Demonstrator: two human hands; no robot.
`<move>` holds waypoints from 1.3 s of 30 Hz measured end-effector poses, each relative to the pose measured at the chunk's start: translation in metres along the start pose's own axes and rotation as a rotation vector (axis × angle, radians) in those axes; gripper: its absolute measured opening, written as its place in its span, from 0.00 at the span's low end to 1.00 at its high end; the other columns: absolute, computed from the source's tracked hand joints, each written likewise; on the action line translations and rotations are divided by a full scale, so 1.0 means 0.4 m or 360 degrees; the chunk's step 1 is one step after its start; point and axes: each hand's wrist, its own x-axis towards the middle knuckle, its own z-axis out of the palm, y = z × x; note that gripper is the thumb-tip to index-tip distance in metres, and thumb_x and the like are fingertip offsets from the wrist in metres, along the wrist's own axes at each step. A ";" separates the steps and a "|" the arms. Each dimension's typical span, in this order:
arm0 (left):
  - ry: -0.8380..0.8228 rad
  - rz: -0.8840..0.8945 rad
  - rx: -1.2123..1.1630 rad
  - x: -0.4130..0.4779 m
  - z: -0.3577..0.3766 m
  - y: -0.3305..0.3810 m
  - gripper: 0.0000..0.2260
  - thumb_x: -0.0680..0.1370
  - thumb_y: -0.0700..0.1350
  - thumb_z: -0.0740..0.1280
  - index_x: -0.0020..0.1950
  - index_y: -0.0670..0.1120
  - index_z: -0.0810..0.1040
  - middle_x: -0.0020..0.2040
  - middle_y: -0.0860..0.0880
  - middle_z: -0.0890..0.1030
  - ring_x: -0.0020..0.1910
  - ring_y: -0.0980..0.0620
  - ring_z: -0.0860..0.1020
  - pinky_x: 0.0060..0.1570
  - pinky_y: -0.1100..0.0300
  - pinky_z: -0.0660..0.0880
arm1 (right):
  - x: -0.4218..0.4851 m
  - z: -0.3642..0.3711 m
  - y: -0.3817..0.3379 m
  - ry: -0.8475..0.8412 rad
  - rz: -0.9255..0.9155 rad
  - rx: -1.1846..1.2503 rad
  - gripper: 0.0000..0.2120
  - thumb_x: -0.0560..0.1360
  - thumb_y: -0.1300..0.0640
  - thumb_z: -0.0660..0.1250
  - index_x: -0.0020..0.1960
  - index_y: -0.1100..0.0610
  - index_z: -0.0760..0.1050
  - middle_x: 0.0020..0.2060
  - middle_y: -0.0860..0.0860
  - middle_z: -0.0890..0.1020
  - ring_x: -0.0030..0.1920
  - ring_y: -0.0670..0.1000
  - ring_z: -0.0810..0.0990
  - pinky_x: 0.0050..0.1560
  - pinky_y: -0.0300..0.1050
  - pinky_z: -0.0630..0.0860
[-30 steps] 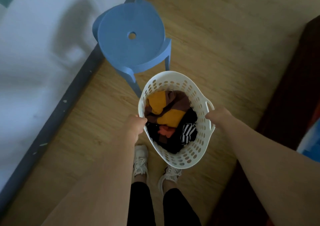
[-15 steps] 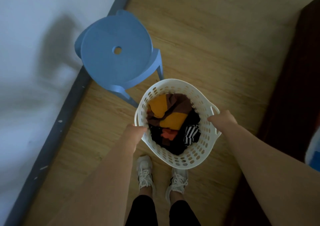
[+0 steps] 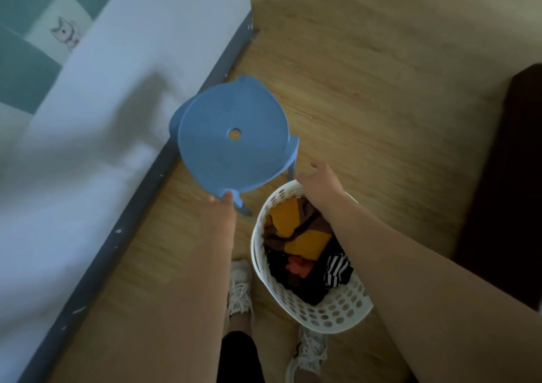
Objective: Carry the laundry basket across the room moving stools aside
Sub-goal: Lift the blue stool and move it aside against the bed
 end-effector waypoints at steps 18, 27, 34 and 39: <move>-0.0483 -0.0377 -0.0413 0.341 -0.124 0.165 0.20 0.78 0.44 0.66 0.69 0.41 0.72 0.67 0.41 0.76 0.63 0.43 0.76 0.57 0.50 0.73 | 0.130 0.204 -0.187 0.0317 0.0233 0.0158 0.31 0.74 0.61 0.62 0.73 0.52 0.53 0.59 0.57 0.76 0.47 0.58 0.77 0.41 0.52 0.75; -0.0632 -0.0574 -0.0802 0.409 -0.145 0.208 0.19 0.77 0.47 0.68 0.66 0.44 0.73 0.53 0.48 0.77 0.52 0.49 0.76 0.56 0.50 0.75 | 0.221 0.205 -0.376 0.0096 0.0103 -0.0068 0.41 0.76 0.62 0.60 0.77 0.42 0.38 0.54 0.54 0.74 0.53 0.62 0.81 0.53 0.62 0.80; -0.0565 -0.0578 -0.0997 0.473 -0.214 0.221 0.22 0.76 0.48 0.69 0.68 0.43 0.73 0.55 0.48 0.79 0.56 0.49 0.78 0.53 0.51 0.75 | 0.253 0.289 -0.488 0.0008 -0.0039 -0.0135 0.42 0.76 0.66 0.57 0.77 0.41 0.37 0.57 0.58 0.77 0.53 0.61 0.81 0.55 0.59 0.79; -0.0491 -0.0537 -0.0935 0.482 -0.228 0.243 0.21 0.78 0.48 0.67 0.69 0.44 0.72 0.55 0.47 0.79 0.52 0.50 0.78 0.52 0.52 0.75 | 0.246 0.315 -0.493 0.0039 -0.0018 -0.0144 0.42 0.76 0.68 0.57 0.77 0.43 0.35 0.57 0.59 0.78 0.53 0.61 0.81 0.55 0.59 0.79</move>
